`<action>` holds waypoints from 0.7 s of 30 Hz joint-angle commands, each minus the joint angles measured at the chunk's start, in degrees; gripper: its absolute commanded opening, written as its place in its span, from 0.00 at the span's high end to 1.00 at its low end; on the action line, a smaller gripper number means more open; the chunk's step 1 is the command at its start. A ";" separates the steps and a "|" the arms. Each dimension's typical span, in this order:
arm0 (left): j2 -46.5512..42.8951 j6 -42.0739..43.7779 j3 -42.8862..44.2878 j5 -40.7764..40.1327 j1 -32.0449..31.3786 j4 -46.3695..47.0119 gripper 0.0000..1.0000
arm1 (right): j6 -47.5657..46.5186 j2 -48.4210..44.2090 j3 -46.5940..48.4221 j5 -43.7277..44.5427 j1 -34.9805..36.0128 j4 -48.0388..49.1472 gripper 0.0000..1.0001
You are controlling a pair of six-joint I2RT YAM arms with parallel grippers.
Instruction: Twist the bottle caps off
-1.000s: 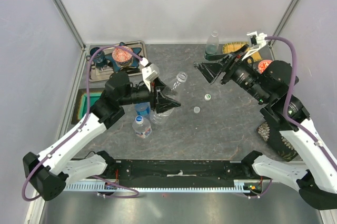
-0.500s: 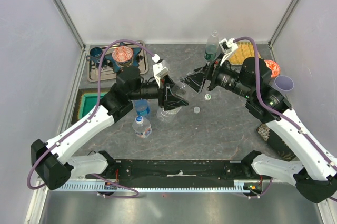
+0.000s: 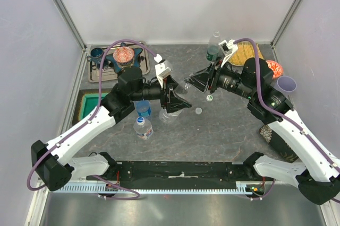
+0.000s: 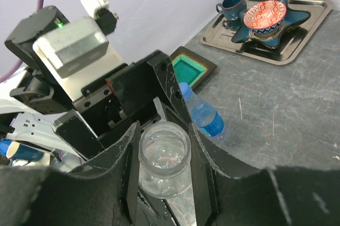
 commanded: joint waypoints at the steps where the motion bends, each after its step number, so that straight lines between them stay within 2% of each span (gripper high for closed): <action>1: -0.86 0.65 4.06 -7.73 -0.27 -3.23 0.21 | -0.87 -0.72 2.07 1.15 0.10 -0.34 0.97; 4: -2.27 0.82 5.65 -15.37 -0.19 -7.89 0.15 | -1.93 -0.72 4.44 5.71 0.10 -2.36 1.00; 5: -2.71 0.82 6.17 -17.31 -0.19 -9.13 0.01 | -2.11 -0.64 5.15 7.20 0.10 -3.06 1.00; 8: -5.60 0.30 7.14 -26.97 -0.19 -13.97 0.01 | -2.46 0.59 8.13 18.52 0.10 -6.75 1.00; 9: -6.48 0.03 7.23 -32.13 -0.19 -14.94 0.01 | -2.81 2.25 10.14 27.69 0.10 -9.54 1.00; 12: -11.22 -0.06 5.75 -39.61 -0.19 -17.49 0.00 | -4.39 6.81 12.53 42.50 0.01 -12.55 1.00; 13: -14.63 0.20 5.04 -40.87 -0.19 -17.58 0.01 | -4.83 8.05 12.62 52.56 -0.08 -12.56 1.00; 15: -18.16 1.78 1.97 -43.41 -0.19 -17.32 0.01 | -5.71 11.82 11.84 60.53 -0.86 -10.30 1.00; 16: -21.57 2.22 0.91 -43.86 -0.19 -17.06 0.01 | -5.62 13.15 11.14 67.79 -1.39 -8.88 1.00; 18: -25.11 2.93 -2.51 -43.78 -0.19 -15.66 0.01 | -7.10 16.04 8.25 71.54 -3.15 -2.24 1.00; 21: -29.86 2.93 -6.03 -41.77 -0.19 -14.25 0.01 | -7.03 20.87 7.87 72.70 -6.66 2.37 1.00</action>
